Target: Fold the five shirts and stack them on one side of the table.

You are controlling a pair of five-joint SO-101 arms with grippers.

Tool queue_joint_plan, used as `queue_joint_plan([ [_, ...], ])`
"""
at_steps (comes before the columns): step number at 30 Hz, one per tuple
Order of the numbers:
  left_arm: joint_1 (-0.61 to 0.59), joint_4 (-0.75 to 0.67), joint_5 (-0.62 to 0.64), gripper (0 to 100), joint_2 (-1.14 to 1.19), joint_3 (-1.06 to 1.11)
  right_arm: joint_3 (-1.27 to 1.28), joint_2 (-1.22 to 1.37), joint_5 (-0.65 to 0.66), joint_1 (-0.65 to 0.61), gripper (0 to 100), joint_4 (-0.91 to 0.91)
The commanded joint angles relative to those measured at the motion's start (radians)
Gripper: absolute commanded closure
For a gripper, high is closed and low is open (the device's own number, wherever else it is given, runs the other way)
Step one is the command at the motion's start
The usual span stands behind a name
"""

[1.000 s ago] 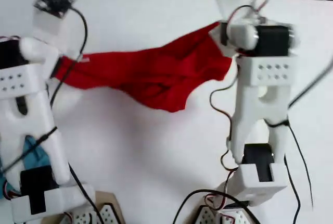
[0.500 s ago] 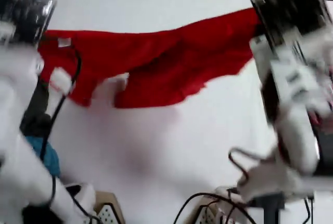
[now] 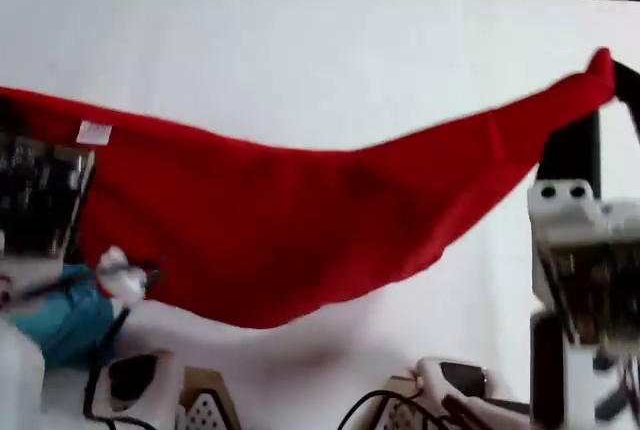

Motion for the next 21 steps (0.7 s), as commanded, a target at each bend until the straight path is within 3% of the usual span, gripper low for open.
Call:
queue_joint_plan([
  [1, 0.008, -0.035, 0.020, 98, -0.014, -0.010, -0.015, -0.039, 0.008, 0.016, 97.9, -0.007],
  [7, 0.041, -0.075, 0.084, 98, -0.017, 0.079, 0.000, -0.039, 0.074, 0.108, 97.9, -0.137],
  [14, 0.055, -0.262, 0.086, 98, -0.021, 0.348, 0.035, 0.008, 0.077, 0.189, 97.9, -0.236],
  [21, 0.055, -0.293, 0.087, 98, -0.025, 0.446, 0.015, -0.015, 0.055, 0.185, 97.9, -0.206],
])
